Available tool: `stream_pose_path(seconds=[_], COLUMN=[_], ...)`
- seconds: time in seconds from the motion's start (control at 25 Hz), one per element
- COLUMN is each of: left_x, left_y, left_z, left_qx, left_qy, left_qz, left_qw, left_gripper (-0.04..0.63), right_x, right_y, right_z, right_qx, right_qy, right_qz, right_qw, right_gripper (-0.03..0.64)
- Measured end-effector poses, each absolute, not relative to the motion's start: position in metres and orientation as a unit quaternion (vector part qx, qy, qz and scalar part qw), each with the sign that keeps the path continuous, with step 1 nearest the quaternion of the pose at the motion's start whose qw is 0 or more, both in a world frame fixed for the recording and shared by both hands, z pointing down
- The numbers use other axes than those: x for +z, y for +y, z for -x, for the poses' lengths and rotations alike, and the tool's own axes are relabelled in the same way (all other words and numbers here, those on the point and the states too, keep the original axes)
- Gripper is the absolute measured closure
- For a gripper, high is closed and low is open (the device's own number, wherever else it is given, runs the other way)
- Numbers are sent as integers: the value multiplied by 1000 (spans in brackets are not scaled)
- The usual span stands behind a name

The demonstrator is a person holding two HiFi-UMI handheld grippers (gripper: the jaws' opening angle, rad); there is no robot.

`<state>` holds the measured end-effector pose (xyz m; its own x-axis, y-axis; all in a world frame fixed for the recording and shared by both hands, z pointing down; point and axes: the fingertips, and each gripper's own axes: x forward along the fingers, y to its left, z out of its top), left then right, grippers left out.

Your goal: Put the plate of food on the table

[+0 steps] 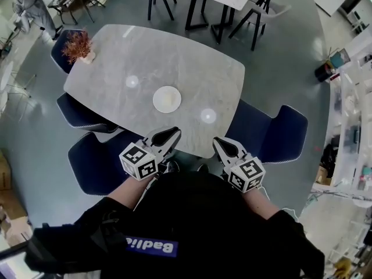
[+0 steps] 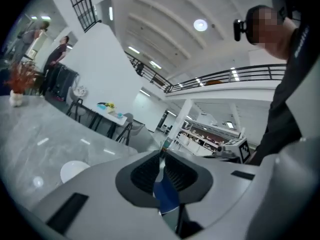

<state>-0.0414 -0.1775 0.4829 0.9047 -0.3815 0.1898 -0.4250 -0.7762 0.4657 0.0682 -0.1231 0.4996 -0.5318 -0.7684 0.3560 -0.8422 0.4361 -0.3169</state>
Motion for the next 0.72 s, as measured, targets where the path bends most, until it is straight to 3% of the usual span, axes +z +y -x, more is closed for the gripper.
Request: stream_pose_path(seconds=[0.2,0.56,0.72], left_x=[432,410,422], left_y=[-151,-119,-106], left_z=[22,3,1], left_qx=[33,54,62], left_qy=[-169,-130,-131], left_qz=[-969,-987,-985], left_qw=[175,79,93], left_gripper=[584,586,586], right_x=[495,482,476], right_y=[-124,-123,-122], right_z=[-61,-44,-36], right_qx=[223,188,170], right_qy=[-851,-872,-882], right_qz=[-470,-444,-431], right_qw=[78,80,86], right_gripper=[608,607,607])
